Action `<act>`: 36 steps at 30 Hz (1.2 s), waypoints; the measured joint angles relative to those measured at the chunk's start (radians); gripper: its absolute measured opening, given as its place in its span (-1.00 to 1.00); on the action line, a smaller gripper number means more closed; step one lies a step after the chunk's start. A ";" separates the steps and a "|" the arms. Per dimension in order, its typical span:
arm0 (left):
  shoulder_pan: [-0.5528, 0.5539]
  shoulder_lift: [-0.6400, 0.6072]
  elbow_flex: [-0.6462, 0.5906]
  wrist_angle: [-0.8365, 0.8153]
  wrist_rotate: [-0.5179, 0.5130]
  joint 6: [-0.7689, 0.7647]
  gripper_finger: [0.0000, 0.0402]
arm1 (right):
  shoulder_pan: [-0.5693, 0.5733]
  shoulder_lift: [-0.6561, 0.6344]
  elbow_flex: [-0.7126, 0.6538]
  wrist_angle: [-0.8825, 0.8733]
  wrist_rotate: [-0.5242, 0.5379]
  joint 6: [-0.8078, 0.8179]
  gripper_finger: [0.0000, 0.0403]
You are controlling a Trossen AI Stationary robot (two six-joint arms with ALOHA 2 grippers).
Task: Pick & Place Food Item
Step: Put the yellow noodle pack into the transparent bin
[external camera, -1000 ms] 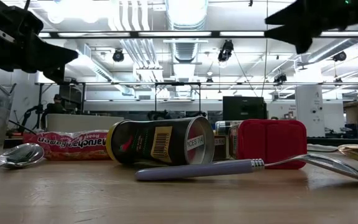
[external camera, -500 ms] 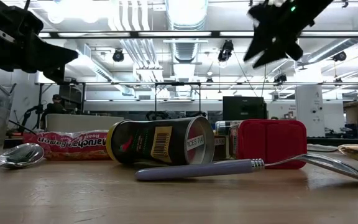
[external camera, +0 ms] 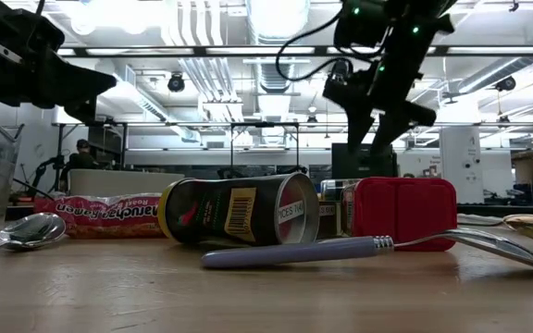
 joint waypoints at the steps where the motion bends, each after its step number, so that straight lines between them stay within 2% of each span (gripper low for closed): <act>1: 0.000 0.000 0.000 0.000 0.000 0.000 -1.00 | -0.003 0.010 0.001 0.000 0.000 0.020 0.04; 9: 0.000 0.000 0.000 0.000 0.000 0.000 -1.00 | -0.021 0.048 -0.035 0.103 0.007 0.132 0.04; 20: 0.000 0.000 0.000 0.000 0.000 0.000 -1.00 | -0.088 0.167 -0.054 0.167 -0.085 0.141 0.04; 36: 0.000 0.000 0.000 -0.001 0.000 0.000 -1.00 | -0.108 0.226 -0.068 0.241 -0.105 0.136 0.04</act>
